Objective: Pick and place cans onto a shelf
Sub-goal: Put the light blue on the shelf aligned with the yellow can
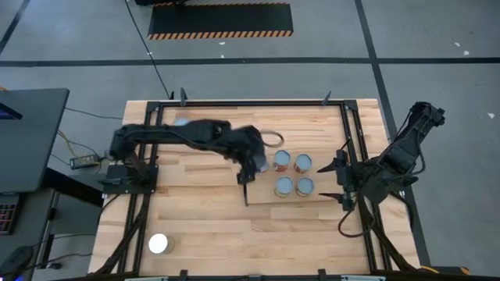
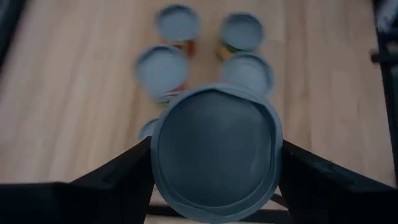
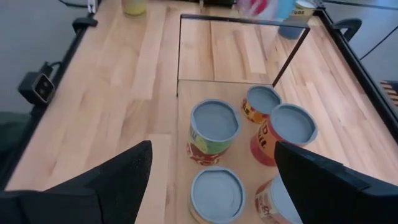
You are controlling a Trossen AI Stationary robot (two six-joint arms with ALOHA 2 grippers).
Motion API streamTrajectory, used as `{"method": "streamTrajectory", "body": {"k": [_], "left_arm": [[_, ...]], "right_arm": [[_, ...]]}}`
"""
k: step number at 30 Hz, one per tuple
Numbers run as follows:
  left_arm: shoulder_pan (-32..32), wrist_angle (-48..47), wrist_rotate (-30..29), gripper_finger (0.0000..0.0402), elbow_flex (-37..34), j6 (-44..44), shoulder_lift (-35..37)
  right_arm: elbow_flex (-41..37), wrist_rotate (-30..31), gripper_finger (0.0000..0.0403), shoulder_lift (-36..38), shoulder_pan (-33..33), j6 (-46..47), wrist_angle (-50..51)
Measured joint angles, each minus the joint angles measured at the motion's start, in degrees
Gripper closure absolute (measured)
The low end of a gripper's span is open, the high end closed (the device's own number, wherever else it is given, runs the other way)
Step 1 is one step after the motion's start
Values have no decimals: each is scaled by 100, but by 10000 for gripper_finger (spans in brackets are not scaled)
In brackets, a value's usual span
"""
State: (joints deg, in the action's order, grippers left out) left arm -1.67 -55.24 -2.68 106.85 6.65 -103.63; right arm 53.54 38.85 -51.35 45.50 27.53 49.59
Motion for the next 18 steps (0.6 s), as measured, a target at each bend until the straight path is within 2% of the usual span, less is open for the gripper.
{"method": "streamTrajectory", "body": {"k": [6, 9, 15, 18], "left_arm": [[-40, -379, 433, 115, 789, -133, -769], [-31, -677, 468, 115, 1095, -144, -1052], [-64, -687, 522, 115, 872, -84, -1192], [-110, -316, 520, 115, 592, -57, -1192]], "right_arm": [[0, 5, 56, 253, 56, 32, -12], [2, 11, 56, 283, 57, 34, -16], [2, 9, 56, 262, 57, 37, -18], [3, 9, 56, 264, 56, 79, -23]]}}
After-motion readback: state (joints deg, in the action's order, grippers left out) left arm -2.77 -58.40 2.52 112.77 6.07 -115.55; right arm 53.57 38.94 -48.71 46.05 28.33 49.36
